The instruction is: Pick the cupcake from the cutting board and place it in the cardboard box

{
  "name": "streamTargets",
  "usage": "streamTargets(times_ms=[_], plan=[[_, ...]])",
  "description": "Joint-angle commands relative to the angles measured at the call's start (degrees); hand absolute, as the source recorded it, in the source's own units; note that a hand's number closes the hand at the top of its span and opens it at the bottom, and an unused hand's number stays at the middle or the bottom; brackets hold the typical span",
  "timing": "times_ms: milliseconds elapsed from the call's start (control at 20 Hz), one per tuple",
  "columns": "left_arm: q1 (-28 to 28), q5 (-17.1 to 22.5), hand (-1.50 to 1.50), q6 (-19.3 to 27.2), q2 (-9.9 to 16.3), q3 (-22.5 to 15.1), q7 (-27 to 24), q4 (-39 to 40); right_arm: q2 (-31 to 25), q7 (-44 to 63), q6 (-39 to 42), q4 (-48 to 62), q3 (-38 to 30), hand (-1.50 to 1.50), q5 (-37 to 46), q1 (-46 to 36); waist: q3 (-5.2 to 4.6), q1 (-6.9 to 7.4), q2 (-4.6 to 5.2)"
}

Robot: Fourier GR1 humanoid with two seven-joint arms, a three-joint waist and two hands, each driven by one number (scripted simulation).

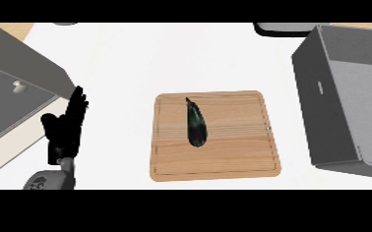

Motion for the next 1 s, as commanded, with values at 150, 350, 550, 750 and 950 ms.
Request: streamTargets(times_ms=[150,350,550,750,950], plan=[[-1.97,-0.87,0.0,-0.61,-0.54,-0.64,1.77,-0.22,2.56,-10.26,7.67,22.85,5.01,1.5,0.18,-15.81,0.02,2.55,0.39],[-0.86,-0.85,0.0,-1.28,-1.98,-0.64,-1.3,1.06,6.03,-11.87,7.35,31.98,10.05,1.5,7.83,-24.76,-0.01,2.52,0.38],[-4.22,-0.83,0.0,-2.15,0.02,0.29,1.74,1.03,11.75,-6.45,8.23,40.99,15.49,1.5,10.87,-34.59,0.0,3.26,0.51],[-0.91,-1.05,0.0,-2.75,-0.7,-0.9,1.09,-0.93,15.6,-13.19,14.33,54.77,15.68,-1.5,9.69,-40.06,0.07,3.57,0.53],[-4.64,-1.31,0.0,-2.32,0.06,0.97,1.26,2.2,16.94,-19.56,21.94,62.59,13.61,-1.5,7.18,-46.5,0.03,2.38,0.42]])
